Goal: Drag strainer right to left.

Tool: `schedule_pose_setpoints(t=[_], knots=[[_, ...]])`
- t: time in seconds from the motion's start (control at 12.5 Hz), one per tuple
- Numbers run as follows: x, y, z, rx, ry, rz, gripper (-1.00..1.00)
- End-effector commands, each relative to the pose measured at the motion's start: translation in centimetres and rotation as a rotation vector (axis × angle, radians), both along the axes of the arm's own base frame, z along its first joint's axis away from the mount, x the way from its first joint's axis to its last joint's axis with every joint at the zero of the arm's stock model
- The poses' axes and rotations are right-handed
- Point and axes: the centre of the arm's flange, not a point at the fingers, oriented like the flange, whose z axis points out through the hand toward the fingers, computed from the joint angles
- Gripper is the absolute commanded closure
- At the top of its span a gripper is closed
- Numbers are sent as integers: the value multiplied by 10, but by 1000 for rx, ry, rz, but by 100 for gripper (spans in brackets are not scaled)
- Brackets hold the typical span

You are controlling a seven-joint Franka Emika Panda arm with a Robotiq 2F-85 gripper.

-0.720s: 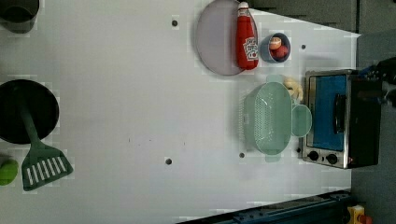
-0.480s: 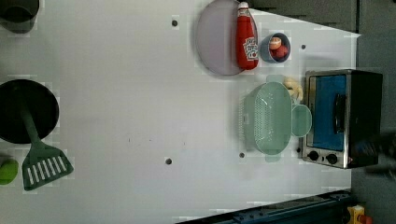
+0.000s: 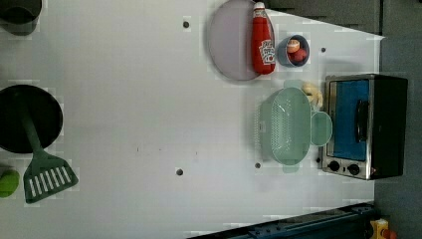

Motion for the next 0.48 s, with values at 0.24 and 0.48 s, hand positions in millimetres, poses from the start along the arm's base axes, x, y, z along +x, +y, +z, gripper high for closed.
schedule_pose_setpoints(t=[0.24,0.48], knots=[[83,23,-178,13,223,-130,-100],[110,25,-252,20,269,-290,-100]])
